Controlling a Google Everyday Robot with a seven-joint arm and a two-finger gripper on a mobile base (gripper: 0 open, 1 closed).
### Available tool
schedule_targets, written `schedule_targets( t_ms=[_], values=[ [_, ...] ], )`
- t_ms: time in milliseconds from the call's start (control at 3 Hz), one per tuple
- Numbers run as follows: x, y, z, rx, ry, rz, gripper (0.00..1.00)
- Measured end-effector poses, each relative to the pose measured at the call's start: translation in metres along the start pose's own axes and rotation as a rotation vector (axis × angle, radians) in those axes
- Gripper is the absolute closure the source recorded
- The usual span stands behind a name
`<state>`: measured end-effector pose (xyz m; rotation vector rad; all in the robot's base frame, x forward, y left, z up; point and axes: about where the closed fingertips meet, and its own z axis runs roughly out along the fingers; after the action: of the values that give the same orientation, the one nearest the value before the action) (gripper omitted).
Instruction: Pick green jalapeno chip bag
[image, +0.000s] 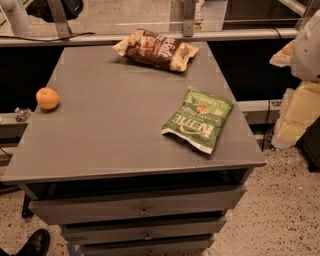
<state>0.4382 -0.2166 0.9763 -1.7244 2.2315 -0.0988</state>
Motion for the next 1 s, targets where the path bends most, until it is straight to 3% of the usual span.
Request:
schedule_targets(
  t_ms=[333,667,1000],
  values=[
    [0.000,0.000,0.000,0.000,0.000,0.000,0.00],
    [-0.005,0.000,0.009,0.007,-0.041,0.019,0.00],
    [-0.017,-0.003,0.040,-0.004,-0.133,0.061,0.00]
  ],
)
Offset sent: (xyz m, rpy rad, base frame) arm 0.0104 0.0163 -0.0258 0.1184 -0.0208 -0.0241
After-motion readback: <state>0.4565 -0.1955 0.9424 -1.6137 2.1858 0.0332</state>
